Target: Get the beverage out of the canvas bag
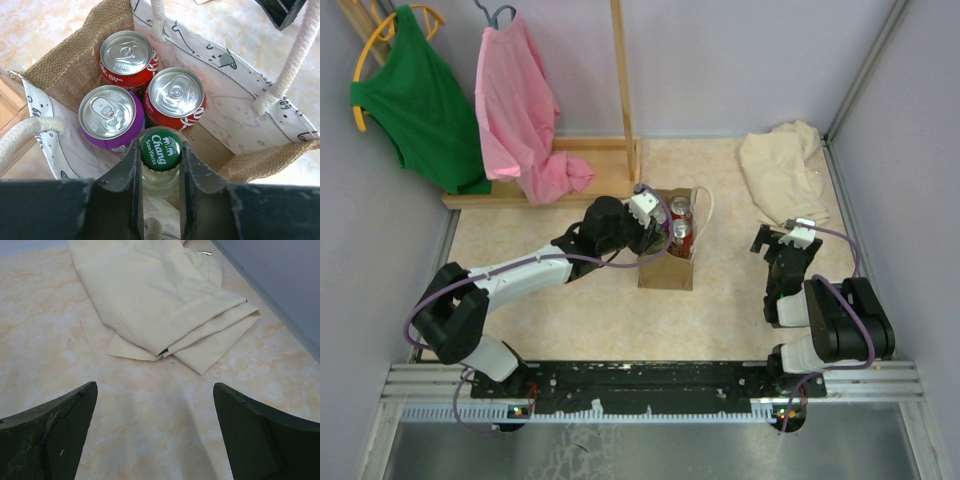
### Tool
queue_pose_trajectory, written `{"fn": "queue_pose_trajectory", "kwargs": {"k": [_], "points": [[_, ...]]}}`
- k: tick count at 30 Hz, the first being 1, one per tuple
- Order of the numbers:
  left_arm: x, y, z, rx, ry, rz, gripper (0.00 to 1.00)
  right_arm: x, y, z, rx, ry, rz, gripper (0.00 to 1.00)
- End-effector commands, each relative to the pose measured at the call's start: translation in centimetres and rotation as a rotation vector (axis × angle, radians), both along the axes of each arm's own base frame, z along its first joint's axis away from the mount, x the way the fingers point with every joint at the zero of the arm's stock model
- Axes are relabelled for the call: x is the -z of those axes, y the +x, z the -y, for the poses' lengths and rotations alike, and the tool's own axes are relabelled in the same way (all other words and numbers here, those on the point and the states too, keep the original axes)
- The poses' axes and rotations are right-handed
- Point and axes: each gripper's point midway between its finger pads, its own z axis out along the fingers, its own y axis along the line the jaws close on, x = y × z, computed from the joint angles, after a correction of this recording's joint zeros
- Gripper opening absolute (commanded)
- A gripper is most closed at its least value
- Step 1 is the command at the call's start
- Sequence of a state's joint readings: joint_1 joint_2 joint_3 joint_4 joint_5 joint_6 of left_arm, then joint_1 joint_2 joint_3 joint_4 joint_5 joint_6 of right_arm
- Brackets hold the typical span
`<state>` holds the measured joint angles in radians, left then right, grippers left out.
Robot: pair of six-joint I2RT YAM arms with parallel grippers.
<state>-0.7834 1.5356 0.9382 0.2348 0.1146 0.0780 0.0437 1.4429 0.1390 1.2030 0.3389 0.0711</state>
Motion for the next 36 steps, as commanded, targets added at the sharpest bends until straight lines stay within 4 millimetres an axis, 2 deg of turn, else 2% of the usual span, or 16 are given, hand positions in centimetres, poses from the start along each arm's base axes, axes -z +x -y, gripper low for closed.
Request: {"fn": "queue_pose_trajectory", "kwargs": {"k": [1, 3, 4, 10, 12, 13, 17, 22, 25, 28, 32, 34, 36], "points": [[1.8, -0.5, 0.0, 0.005, 0.030, -0.048, 0.12, -1.9, 0.9, -0.1, 0.005, 0.004, 0.068, 0.99], [1.6, -0.5, 0.1, 0.013, 0.026, -0.050, 0.01, -1.9, 0.9, 0.0, 0.006, 0.004, 0.066, 0.99], [1.5, -0.7, 0.3, 0.021, 0.022, -0.052, 0.00, -1.9, 0.9, -0.1, 0.006, 0.005, 0.068, 0.99], [0.7, -0.7, 0.7, 0.034, -0.001, -0.048, 0.00, -1.9, 0.9, -0.1, 0.006, 0.005, 0.068, 0.99], [1.0, -0.8, 0.7, 0.034, 0.004, -0.057, 0.10, -1.9, 0.9, -0.1, 0.006, 0.004, 0.068, 0.99], [1.2, -0.8, 0.7, 0.035, 0.007, -0.065, 0.20, -1.9, 0.9, -0.1, 0.005, 0.004, 0.068, 0.99], [2.2, -1.0, 0.7, 0.032, 0.019, -0.096, 0.40, -1.9, 0.9, -0.1, 0.006, 0.004, 0.068, 0.99], [2.4, -1.0, 0.7, 0.029, 0.018, -0.097, 0.54, -1.9, 0.9, 0.0, 0.006, 0.004, 0.068, 0.99], [2.3, -0.8, 0.7, 0.024, 0.018, -0.089, 0.57, -1.9, 0.9, -0.1, 0.005, 0.004, 0.068, 0.99], [2.4, -0.8, 0.7, 0.022, 0.019, -0.088, 0.68, -1.9, 0.9, 0.0, 0.006, 0.003, 0.068, 0.99], [2.3, -0.6, 0.7, 0.014, 0.015, -0.080, 0.66, -1.9, 0.9, -0.1, 0.006, 0.004, 0.068, 0.99], [2.3, -0.5, 0.7, 0.009, 0.010, -0.074, 0.57, -1.9, 0.9, 0.0, 0.006, 0.003, 0.067, 0.99], [2.2, -0.3, 0.8, 0.007, 0.005, -0.068, 0.43, -1.9, 0.9, 0.0, 0.006, 0.004, 0.068, 0.99]]}}
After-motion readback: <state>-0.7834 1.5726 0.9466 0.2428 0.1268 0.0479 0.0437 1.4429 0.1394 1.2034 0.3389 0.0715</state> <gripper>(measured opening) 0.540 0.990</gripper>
